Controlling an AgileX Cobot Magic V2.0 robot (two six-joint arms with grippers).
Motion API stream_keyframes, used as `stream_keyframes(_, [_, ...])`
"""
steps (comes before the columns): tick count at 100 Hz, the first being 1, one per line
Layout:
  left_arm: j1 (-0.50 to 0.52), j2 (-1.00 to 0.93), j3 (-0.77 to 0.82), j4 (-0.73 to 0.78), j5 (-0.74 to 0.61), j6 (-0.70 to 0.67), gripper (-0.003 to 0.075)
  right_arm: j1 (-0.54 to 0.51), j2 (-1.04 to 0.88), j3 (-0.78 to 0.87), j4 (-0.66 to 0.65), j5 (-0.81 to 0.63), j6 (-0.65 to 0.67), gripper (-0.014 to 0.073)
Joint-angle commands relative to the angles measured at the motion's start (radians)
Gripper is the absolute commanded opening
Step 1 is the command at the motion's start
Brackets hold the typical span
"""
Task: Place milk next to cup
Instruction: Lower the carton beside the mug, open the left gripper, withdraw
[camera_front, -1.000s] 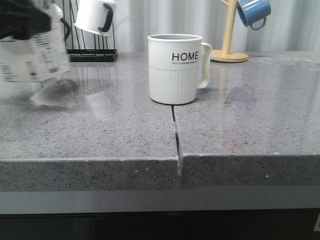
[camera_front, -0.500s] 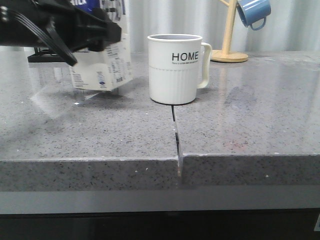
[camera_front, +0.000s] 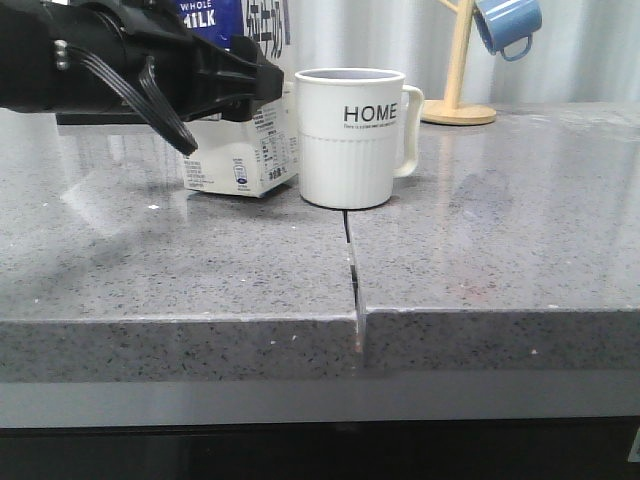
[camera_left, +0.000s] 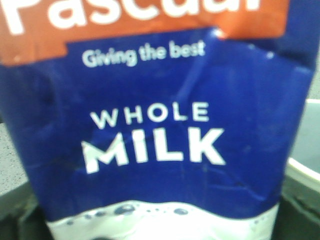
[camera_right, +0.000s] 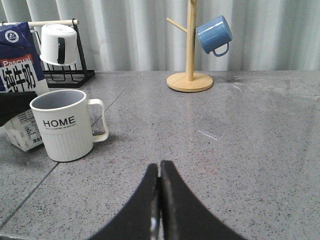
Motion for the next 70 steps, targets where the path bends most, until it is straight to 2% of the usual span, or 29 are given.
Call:
stream_keyframes(1, [-0.009, -0.039, -0.023, -0.005, -0.076, 0.000, 0.0580, -0.005, 0.008, -0.022, 0.000, -0.074, -0.005, -0.0067])
stream_keyframes(27, [-0.009, -0.106, 0.066, -0.004, -0.113, 0.000, 0.0582, -0.005, 0.008, -0.022, 0.000, -0.074, -0.005, -0.0067])
stream_keyframes(49, [-0.014, -0.179, 0.126, -0.004, -0.112, 0.000, 0.0631, -0.005, 0.008, -0.022, 0.000, -0.074, -0.005, -0.0067])
stream_keyframes(70, [-0.038, -0.255, 0.196, -0.007, -0.112, 0.000, 0.0632, -0.005, 0.008, -0.022, 0.000, -0.074, -0.005, -0.0067])
